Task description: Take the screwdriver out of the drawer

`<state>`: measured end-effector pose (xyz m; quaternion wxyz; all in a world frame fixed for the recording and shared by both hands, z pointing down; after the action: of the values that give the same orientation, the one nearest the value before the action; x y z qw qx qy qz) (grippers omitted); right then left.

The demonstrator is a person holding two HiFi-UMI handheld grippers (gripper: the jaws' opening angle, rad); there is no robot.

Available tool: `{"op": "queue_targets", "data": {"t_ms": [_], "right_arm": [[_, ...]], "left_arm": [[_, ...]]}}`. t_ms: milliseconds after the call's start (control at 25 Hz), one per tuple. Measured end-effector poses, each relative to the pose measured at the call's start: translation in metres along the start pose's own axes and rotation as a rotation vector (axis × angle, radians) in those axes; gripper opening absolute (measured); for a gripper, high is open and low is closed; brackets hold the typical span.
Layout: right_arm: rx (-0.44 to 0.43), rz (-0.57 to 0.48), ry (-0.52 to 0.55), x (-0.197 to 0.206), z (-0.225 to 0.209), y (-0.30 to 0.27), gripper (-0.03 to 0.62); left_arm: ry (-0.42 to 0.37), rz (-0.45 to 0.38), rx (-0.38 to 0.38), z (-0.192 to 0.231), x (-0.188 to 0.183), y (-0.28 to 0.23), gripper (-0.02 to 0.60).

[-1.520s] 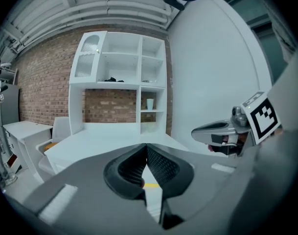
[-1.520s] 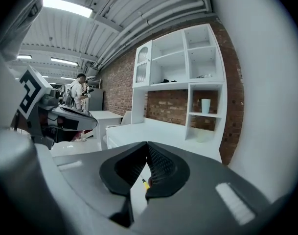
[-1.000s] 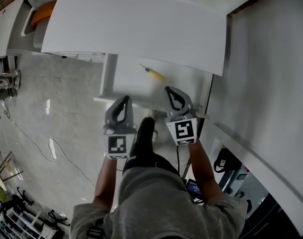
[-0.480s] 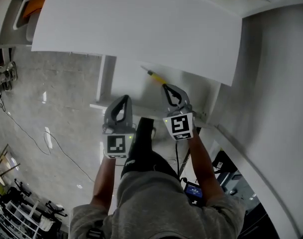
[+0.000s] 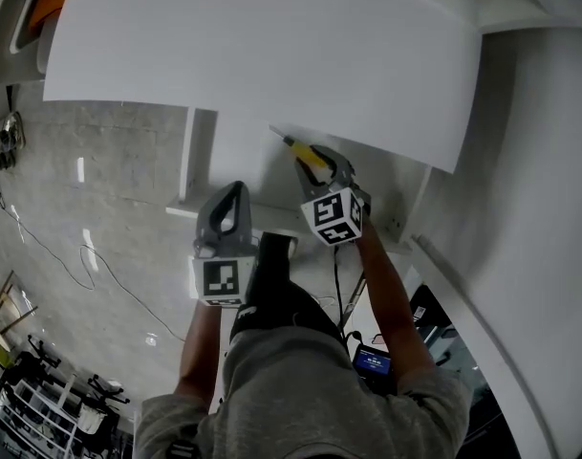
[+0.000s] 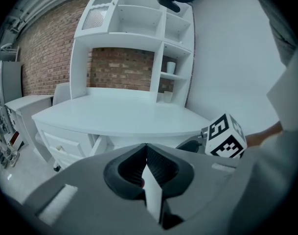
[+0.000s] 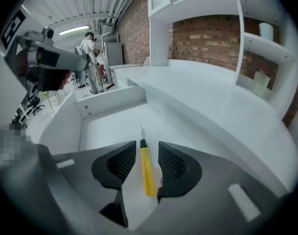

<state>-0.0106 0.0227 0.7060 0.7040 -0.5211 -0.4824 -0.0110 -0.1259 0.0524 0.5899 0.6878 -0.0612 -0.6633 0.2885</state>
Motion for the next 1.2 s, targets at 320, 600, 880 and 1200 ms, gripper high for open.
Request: {"op": "queue_targets", "data": {"t_ms": [320,600,880,1200], "right_arm": [[-0.066,0.169,0.045,0.035,0.002,-0.035,0.184],[-0.096,0.201,0.063,0.045,0.008,-0.043,0.119],[-0.109,0.19,0.077,0.039,0.01,-0.038,0.083],[-0.101,0.146,0.075,0.021,0.008,-0.016,0.083]], "left_arm": [[0.012,0.024,0.002,0.004,0.0,-0.008,0.012],[0.014,0.032,0.009,0.005,-0.002,-0.017,0.012],[0.003,0.023,0.012,0.007,-0.011,-0.018,0.012],[-0.014,0.002,0.0,0.007,-0.024,-0.008,0.012]]}}
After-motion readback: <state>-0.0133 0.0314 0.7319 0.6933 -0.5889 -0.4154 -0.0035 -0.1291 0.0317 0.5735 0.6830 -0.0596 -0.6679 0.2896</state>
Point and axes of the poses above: the fingertips, and each gripper's own axes: y backward along the fingers, z to its left, x out of its underside, the point moved 1 cm from there along y, backward along the fingers, and after that the axes turned 4 degrees about -z, right-handed, at the moved point
